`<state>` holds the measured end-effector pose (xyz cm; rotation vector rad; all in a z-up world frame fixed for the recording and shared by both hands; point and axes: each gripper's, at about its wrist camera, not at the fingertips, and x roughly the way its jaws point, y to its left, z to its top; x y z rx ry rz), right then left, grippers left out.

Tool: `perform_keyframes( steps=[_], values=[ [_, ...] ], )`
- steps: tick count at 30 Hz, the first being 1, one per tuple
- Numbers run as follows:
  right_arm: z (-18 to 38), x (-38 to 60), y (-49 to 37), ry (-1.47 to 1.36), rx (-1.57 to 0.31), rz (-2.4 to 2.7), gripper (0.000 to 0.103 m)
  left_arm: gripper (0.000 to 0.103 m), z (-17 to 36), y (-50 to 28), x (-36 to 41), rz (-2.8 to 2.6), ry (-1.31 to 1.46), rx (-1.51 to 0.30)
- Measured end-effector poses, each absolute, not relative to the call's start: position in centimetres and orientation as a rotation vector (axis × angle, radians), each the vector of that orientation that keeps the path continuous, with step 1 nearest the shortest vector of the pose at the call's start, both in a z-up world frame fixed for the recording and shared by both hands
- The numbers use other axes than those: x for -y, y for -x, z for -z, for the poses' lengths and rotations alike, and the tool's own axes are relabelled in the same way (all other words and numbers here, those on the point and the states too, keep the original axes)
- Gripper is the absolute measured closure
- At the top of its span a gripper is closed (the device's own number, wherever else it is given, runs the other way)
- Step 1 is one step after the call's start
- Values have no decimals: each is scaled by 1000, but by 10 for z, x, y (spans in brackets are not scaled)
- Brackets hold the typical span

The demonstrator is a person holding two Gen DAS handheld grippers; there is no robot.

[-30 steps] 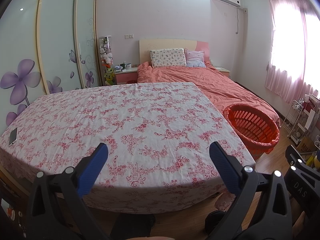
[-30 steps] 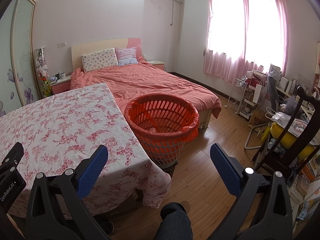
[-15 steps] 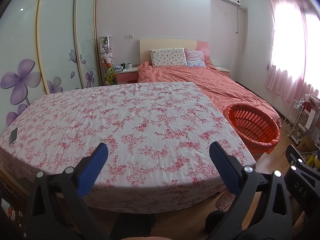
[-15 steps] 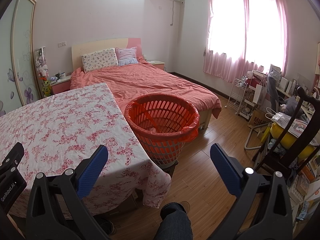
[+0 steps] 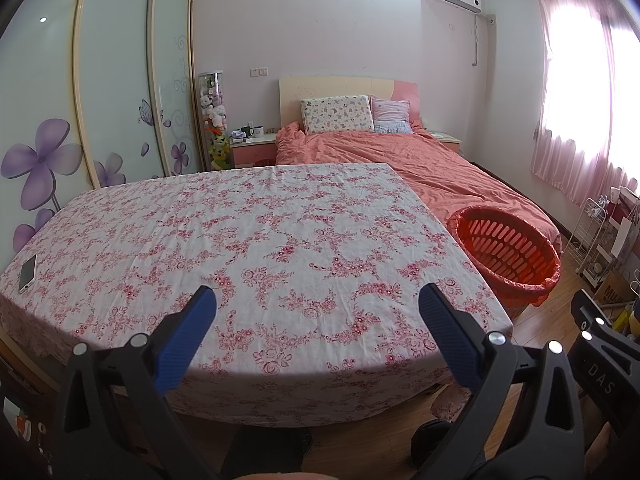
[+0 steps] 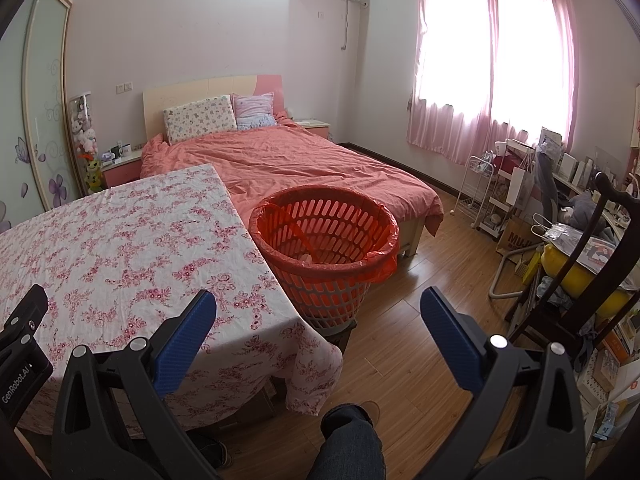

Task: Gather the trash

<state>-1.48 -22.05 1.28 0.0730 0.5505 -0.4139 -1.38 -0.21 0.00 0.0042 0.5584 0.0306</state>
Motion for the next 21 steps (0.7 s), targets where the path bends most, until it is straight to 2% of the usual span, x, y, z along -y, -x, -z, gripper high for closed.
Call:
perform_keyframes(
  steps=[21],
  values=[
    [-9, 219, 14, -72, -554, 412, 2, 4, 1, 18, -5, -38, 1, -554]
  ],
)
